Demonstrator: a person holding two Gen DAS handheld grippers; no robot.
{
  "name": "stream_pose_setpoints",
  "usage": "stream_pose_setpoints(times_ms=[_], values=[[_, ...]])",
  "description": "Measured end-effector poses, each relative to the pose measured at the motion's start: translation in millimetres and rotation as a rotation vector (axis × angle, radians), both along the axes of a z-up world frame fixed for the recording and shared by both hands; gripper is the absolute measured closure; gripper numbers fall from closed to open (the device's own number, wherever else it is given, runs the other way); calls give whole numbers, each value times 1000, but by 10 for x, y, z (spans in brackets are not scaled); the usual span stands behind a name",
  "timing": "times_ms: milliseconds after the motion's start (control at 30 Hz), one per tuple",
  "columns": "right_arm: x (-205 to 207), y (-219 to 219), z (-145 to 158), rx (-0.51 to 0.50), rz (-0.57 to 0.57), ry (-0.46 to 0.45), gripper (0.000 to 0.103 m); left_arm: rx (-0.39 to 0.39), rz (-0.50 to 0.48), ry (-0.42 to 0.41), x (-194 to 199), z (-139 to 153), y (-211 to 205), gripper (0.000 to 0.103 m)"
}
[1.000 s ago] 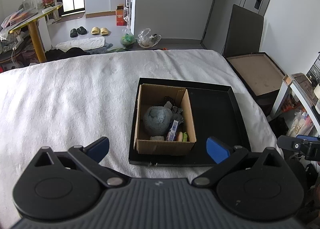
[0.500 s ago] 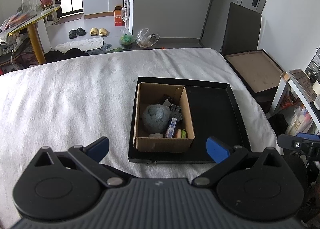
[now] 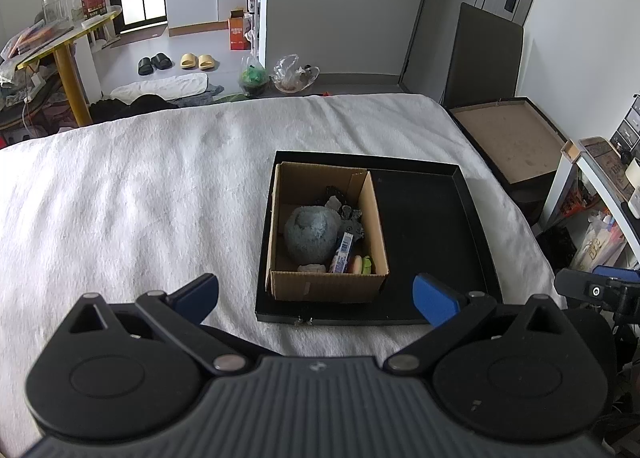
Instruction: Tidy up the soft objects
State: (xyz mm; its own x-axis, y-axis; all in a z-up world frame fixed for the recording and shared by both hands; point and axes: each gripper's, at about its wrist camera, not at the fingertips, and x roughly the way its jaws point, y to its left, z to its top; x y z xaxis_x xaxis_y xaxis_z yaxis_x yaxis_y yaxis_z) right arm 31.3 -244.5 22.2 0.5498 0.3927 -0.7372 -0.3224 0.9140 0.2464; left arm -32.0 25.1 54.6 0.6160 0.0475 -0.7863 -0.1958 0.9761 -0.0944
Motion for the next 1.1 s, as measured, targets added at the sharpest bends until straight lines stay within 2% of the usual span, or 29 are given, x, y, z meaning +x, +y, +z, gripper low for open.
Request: stream_pose_setpoints(times_ms=[1100], values=[[42,1,-61,-12,-2,19,0,-5,-17,24,70,-47,-28,0]])
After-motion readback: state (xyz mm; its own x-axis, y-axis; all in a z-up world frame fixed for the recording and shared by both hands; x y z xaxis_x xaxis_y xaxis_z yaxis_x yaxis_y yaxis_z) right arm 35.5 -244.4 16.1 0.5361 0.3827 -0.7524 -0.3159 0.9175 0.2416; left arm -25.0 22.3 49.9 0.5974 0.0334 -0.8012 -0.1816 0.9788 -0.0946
